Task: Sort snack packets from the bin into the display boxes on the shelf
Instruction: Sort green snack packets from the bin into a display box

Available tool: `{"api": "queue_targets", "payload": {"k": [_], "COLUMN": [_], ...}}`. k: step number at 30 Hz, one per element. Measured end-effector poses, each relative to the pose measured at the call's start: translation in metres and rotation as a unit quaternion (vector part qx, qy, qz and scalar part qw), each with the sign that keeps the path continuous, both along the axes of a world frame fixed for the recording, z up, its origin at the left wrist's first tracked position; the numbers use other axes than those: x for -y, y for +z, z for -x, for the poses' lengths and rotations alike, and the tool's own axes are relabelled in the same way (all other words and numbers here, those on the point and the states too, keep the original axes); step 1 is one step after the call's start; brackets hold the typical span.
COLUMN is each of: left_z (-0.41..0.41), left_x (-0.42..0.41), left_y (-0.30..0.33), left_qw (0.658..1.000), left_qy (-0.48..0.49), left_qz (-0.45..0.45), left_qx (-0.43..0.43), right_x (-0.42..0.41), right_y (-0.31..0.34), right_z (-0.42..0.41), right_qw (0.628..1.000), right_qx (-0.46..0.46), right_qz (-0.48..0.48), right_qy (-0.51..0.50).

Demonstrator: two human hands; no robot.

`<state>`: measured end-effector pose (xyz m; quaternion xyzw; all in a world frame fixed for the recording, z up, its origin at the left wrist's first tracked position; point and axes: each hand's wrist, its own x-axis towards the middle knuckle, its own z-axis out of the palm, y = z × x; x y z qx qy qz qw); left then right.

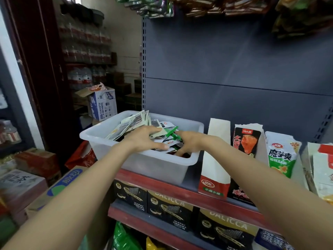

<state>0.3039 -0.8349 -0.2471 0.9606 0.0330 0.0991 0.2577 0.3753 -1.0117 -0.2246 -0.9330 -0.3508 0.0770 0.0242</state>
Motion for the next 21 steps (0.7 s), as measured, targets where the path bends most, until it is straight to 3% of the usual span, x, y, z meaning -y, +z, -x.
{"api": "queue_targets", "payload": {"k": [3,8,12,16,21], "left_z": [0.0,-0.01,-0.007,-0.009,-0.01], "left_x": [0.003,0.025,0.026,0.016,0.011], "left_y": [0.006,0.015,0.019,0.015,0.015], "left_qw": [0.999,0.985,0.987,0.993,0.995], "left_qy": [-0.003,0.019,0.021,-0.006,-0.004], "left_qz": [-0.028,-0.16,-0.156,-0.12,-0.1], "left_qx": [-0.038,-0.059,0.013,0.004,-0.008], "right_x": [0.001,0.006,0.012,0.018,0.013], "right_y": [0.005,0.005,0.003,0.0,0.002], "right_z": [-0.003,-0.005,-0.01,-0.015,-0.009], "right_qw": [1.0,0.999,0.995,0.987,0.986], "right_qx": [0.021,0.02,0.04,0.075,0.112], "right_qz": [0.011,-0.039,-0.094,-0.139,-0.084], "right_qy": [-0.018,-0.007,0.003,0.029,0.088]}}
